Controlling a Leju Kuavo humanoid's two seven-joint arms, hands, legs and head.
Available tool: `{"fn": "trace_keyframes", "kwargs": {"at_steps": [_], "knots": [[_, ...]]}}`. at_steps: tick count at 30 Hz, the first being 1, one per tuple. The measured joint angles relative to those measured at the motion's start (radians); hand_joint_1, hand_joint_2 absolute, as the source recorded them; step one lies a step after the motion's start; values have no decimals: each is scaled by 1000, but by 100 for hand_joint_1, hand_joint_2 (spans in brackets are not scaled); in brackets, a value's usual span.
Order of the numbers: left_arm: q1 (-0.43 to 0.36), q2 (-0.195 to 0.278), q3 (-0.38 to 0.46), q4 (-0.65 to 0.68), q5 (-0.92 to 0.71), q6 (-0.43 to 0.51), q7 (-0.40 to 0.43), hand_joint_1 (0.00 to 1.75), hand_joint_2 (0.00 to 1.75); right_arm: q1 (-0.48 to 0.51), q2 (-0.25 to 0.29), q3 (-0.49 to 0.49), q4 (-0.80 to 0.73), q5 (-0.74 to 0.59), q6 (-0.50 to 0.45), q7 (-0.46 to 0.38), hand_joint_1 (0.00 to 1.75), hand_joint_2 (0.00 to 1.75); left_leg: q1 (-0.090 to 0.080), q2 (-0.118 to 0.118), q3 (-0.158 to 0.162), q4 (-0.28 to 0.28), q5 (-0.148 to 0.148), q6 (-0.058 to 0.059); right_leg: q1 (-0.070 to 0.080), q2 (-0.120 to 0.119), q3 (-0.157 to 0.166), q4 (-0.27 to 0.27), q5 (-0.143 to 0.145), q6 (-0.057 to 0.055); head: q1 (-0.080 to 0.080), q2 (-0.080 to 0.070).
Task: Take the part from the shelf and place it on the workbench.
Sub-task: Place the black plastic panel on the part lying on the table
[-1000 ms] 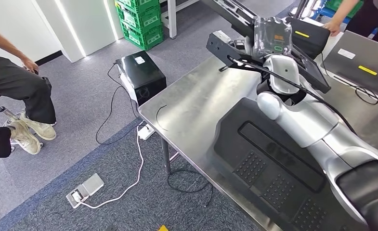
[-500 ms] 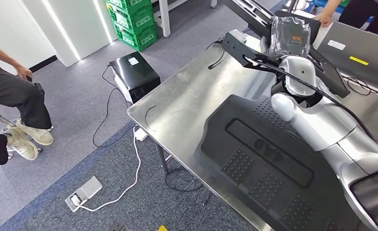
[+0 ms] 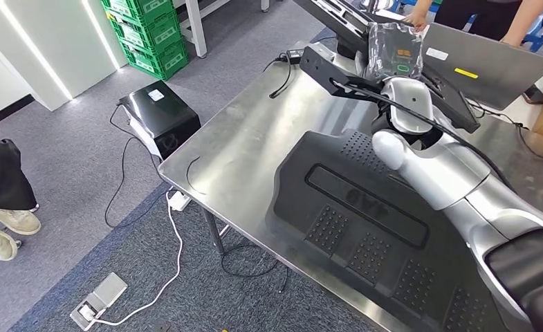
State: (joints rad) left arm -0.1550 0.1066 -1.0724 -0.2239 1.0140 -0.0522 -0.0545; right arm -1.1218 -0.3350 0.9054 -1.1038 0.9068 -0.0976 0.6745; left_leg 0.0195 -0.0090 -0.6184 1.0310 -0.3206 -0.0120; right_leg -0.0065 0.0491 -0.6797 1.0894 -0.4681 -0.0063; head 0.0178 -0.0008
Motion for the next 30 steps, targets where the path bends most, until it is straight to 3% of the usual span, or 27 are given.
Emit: {"fn": "trace_keyframes", "kwargs": {"at_steps": [3,4,5,6,8,10,14,16,18,19,20,21,24,26,28,30], "knots": [[1,0,0,0,0,0,0,0,175,0,-1,0,1,5,11,5,175,175,-4,16,2,-2,0,7,-6,-33,-82,176,-77,10,17,0],[2,0,0,1,0,0,0,0,175,2,-2,0,2,8,18,7,175,175,-5,21,3,-2,-1,8,-8,-35,-99,210,-83,13,20,0],[2,0,0,1,0,0,0,0,175,4,-4,0,3,13,25,8,175,175,-6,26,4,-1,-2,8,-10,-38,-99,208,-71,14,23,0],[2,0,0,1,1,0,0,0,175,5,-7,0,4,18,31,8,175,175,-6,30,5,-1,-3,7,-11,-41,-79,167,-44,14,27,0],[2,0,0,1,1,1,0,0,175,6,-15,-3,4,33,42,8,175,175,-8,38,9,1,-8,1,-8,-61,-11,34,13,11,35,0],[3,0,0,1,2,1,0,0,175,10,-24,-10,3,59,61,8,175,175,-10,43,11,2,-12,-8,0,-75,27,-46,32,2,40,0],[5,0,0,1,-2,3,-6,0,175,41,-50,-47,-11,133,128,8,175,175,-7,47,11,19,-29,-27,5,-62,34,-63,33,-20,37,0],[5,0,0,1,-7,6,-9,0,175,56,-64,-80,-26,198,197,9,175,175,-4,32,-20,99,-80,-32,2,-57,39,-69,35,-33,32,0],[7,0,0,1,-9,10,-10,0,175,82,-77,-126,-41,285,307,9,175,175,-4,22,-77,228,-137,-35,5,-49,41,-69,34,-40,22,0],[8,0,-1,1,-9,12,-10,0,175,103,-90,-151,-52,310,354,9,175,175,-4,20,-98,272,-148,-36,6,-43,42,-68,33,-41,16,0],[9,0,-1,1,-9,13,-10,0,175,128,-107,-172,-68,317,387,9,175,175,-4,19,-105,282,-141,-36,6,-38,43,-66,32,-41,12,0],[11,1,-1,1,-9,14,-10,0,175,150,-128,-188,-83,313,407,9,175,175,-3,18,-95,256,-117,-36,5,-32,43,-63,30,-40,8,0],[16,3,-1,1,-9,14,-10,0,175,191,-176,-221,-123,327,464,10,175,175,3,-10,-18,80,-33,-32,3,-13,37,-50,24,-30,3,0],[18,3,-1,1,-10,14,-10,0,175,209,-195,-241,-145,347,497,9,175,175,3,-24,2,29,-27,-26,1,5,28,-45,26,-19,3,0],[14,3,-1,1,-12,14,-9,0,175,232,-214,-260,-163,363,522,10,175,175,-1,-12,7,19,-24,-15,-5,16,26,-47,28,-5,1,0],[8,3,-1,1,-15,14,-9,0,175,249,-235,-280,-177,376,555,10,175,175,-1,-3,13,7,-17,0,-9,-1,15,-20,8,6,4,0]]}}
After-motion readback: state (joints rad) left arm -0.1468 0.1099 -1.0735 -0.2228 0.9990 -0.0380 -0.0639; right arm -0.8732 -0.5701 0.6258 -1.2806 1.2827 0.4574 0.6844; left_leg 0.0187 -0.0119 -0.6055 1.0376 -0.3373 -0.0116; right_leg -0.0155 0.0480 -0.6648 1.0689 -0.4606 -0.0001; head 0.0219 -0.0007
